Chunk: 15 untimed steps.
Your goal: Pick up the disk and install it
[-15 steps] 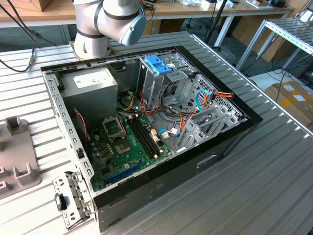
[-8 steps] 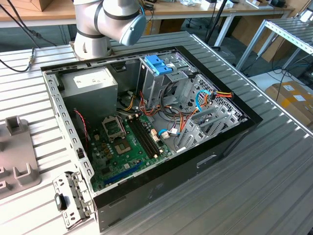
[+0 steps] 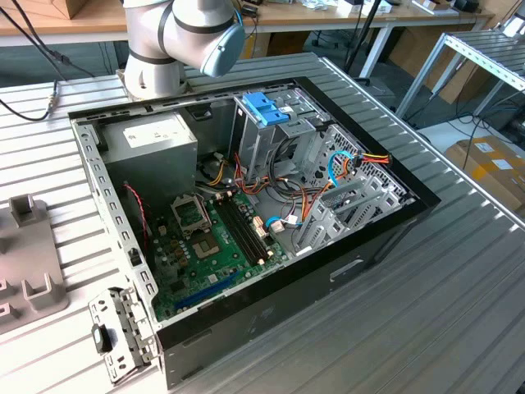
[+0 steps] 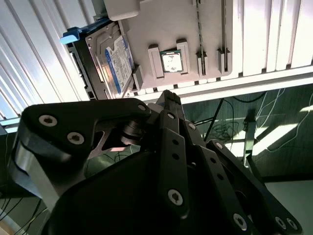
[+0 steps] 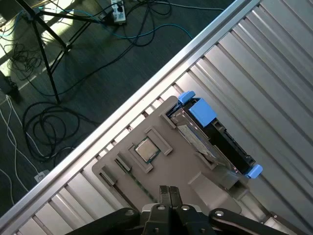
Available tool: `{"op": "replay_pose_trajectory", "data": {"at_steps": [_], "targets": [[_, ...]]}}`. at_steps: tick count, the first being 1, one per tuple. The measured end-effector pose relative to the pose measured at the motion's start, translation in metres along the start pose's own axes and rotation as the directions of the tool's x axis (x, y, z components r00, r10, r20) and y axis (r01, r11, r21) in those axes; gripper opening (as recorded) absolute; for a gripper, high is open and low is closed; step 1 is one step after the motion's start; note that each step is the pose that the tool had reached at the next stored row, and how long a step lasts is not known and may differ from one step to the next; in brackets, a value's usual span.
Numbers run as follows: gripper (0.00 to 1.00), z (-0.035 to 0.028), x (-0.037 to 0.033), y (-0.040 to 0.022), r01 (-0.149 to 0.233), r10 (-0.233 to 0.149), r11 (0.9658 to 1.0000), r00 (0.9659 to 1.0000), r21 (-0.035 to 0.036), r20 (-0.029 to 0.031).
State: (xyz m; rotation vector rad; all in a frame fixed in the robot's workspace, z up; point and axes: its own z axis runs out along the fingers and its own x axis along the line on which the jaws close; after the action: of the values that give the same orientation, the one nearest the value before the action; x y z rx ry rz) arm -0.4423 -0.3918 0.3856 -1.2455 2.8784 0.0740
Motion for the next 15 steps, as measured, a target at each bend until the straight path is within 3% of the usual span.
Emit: {"op": "replay_pose_trajectory", "data": {"at_steps": [9, 15], "targets": [[0.11, 0.0, 0.0, 0.0, 0.046, -0.046, 0.9989, 0.9989, -0.0011, -0.0018], [0.11, 0.0, 0.0, 0.0, 0.088, -0.088, 0.9961, 0.9961, -0.0022, -0.0036]]}}
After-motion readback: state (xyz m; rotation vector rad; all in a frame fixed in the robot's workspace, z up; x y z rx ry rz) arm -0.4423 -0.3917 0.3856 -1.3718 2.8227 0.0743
